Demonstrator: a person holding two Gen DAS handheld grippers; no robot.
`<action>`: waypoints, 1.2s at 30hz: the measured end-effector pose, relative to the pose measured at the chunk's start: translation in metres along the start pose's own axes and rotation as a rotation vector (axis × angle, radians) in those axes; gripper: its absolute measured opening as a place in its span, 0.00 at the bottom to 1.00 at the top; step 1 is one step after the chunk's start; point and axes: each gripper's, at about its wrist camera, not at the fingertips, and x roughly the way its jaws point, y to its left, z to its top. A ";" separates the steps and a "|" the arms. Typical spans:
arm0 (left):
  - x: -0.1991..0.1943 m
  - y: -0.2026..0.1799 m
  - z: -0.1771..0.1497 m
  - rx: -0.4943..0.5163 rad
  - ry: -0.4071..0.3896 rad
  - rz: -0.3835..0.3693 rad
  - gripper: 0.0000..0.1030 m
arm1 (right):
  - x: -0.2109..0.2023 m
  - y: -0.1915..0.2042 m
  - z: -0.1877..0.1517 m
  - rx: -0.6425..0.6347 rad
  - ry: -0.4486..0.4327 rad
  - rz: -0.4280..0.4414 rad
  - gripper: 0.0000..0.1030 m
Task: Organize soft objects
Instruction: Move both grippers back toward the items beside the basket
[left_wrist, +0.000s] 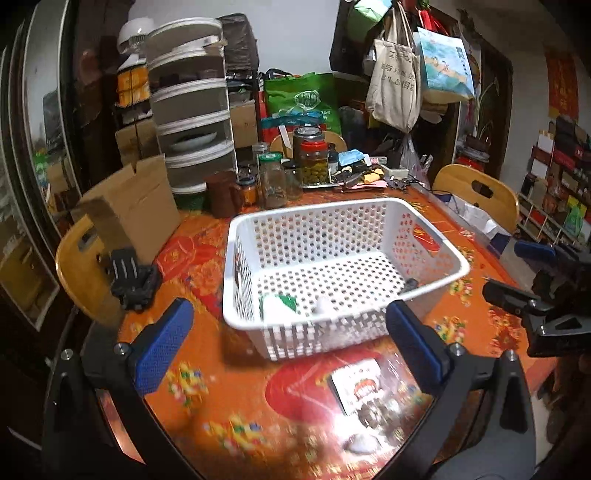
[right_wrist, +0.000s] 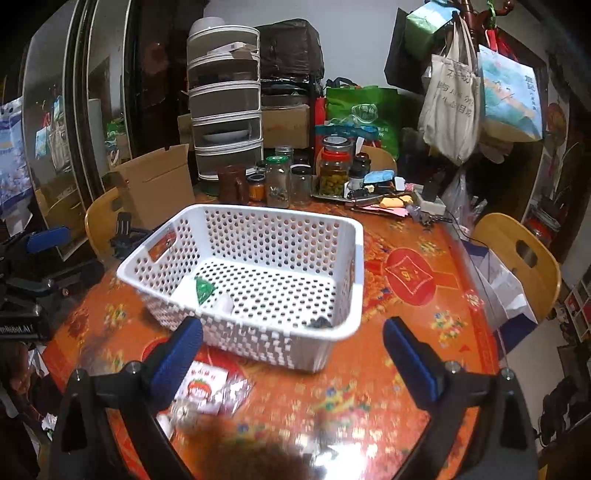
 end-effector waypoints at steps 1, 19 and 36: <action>-0.006 0.004 -0.005 -0.009 0.002 -0.005 1.00 | -0.006 0.001 -0.004 -0.001 -0.006 -0.003 0.95; 0.033 0.006 -0.132 -0.026 0.132 -0.039 1.00 | 0.017 0.008 -0.094 0.064 0.089 0.053 0.95; 0.064 -0.053 -0.174 0.113 0.150 -0.084 0.80 | 0.074 0.034 -0.116 0.068 0.173 0.109 0.75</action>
